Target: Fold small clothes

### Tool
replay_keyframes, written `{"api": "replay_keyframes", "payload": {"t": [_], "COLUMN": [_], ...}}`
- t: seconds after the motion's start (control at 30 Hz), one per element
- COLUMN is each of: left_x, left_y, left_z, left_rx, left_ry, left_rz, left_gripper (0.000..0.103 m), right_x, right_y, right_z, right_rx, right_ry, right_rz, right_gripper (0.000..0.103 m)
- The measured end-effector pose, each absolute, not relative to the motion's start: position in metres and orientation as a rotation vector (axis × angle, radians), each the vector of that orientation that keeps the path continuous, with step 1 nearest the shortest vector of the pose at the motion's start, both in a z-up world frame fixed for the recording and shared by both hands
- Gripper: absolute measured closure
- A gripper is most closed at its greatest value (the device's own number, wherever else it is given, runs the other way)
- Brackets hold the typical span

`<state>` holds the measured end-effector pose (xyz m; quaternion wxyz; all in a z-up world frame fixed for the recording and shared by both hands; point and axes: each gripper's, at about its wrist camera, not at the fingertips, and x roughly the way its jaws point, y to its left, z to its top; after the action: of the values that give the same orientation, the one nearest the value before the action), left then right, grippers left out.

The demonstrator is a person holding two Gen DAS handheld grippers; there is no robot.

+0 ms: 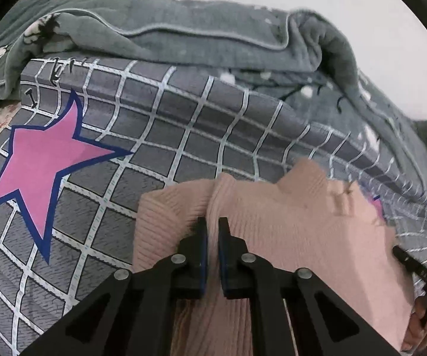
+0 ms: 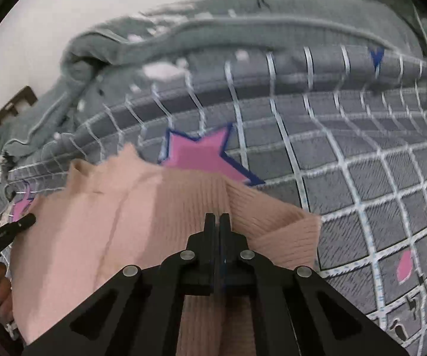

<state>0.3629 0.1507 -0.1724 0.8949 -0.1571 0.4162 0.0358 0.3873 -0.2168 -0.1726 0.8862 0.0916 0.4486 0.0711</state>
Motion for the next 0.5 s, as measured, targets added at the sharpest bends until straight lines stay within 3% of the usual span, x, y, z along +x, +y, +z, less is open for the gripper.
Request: {"api": "replay_keyframes", "payload": {"t": [0.13,0.27,0.37,0.5], "left_x": [0.364,0.363,0.36,0.354], "left_y": [0.152,0.151,0.148,0.145], "left_z": [-0.175,-0.176,-0.171,-0.161], "left_rx": [-0.33,-0.335,-0.335,-0.32], "left_ry": [0.866,0.856,0.832,0.807], "left_rz": [0.066,0.027,-0.05,-0.057], "left_gripper": [0.091,0.078,0.058,0.054], "right_x": [0.387,0.386,0.384,0.376], "right_y": [-0.214,-0.213,-0.216,-0.22], "right_z": [-0.173,-0.171,-0.17,-0.157], "right_rx": [0.172,0.174,0.204,0.208], "right_ry": [0.931,0.924,0.913,0.884], "right_rz": [0.119,0.116,0.143,0.147], "right_gripper": [0.101,0.099,0.09,0.072]}}
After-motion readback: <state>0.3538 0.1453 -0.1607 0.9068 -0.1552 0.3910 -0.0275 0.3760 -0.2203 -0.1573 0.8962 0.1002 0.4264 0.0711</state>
